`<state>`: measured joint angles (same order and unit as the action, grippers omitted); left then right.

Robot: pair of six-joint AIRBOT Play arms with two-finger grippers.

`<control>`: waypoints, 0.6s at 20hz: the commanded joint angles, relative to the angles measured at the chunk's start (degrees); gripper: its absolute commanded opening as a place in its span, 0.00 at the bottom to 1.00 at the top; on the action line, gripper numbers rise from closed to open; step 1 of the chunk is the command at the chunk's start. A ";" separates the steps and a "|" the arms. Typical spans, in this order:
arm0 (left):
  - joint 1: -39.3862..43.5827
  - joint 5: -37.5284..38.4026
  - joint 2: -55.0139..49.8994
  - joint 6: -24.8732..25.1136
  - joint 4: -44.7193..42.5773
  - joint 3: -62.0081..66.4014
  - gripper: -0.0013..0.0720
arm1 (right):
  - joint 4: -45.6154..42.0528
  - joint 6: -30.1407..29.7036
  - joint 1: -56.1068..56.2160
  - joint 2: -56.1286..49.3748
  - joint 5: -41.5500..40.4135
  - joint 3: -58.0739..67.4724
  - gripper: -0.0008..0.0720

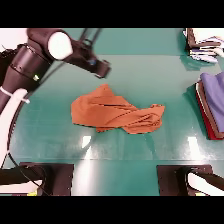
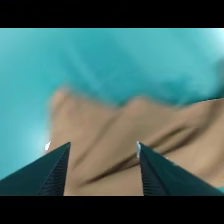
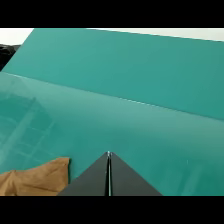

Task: Fold the shirts.

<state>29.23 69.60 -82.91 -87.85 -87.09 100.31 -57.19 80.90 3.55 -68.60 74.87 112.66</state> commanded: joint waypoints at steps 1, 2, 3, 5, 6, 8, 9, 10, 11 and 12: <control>-13.75 2.60 -0.35 -0.39 6.23 -7.87 0.71 | 0.02 0.02 0.02 -0.37 0.81 0.28 0.04; -16.70 1.46 -0.50 0.90 9.40 -11.78 0.71 | 0.02 0.02 0.02 -0.39 0.81 0.28 0.04; -18.97 -0.09 -0.70 2.01 12.02 -15.76 0.71 | 0.02 0.02 0.02 -0.44 0.81 0.28 0.04; -21.20 -4.11 -1.22 3.61 14.80 -22.45 0.71 | 0.07 0.02 0.02 -0.52 0.81 0.15 0.04; -21.42 -6.10 -1.90 4.68 15.85 -24.87 0.71 | 0.20 0.02 0.02 -0.42 0.79 -0.42 0.04; -21.22 -8.39 -4.48 6.14 17.55 -26.34 0.71 | 0.20 0.04 0.02 -0.11 0.81 -2.54 0.04; -21.24 -9.29 -5.73 7.08 19.96 -26.32 0.71 | 0.22 0.07 0.02 0.33 0.74 -4.00 0.04; -21.24 -10.27 -7.13 7.82 21.88 -26.32 0.71 | 0.20 0.07 0.02 1.05 0.42 -5.88 0.04; -21.22 -10.60 -8.15 8.55 23.63 -26.27 0.71 | 0.20 0.07 0.02 1.88 -0.28 -7.89 0.04; -21.22 -10.69 -9.09 8.92 24.76 -26.27 0.71 | 0.20 0.07 0.02 2.84 -1.18 -9.88 0.04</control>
<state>8.56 61.28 -89.23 -81.30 -67.81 75.42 -57.06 80.93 3.53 -67.48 75.13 107.02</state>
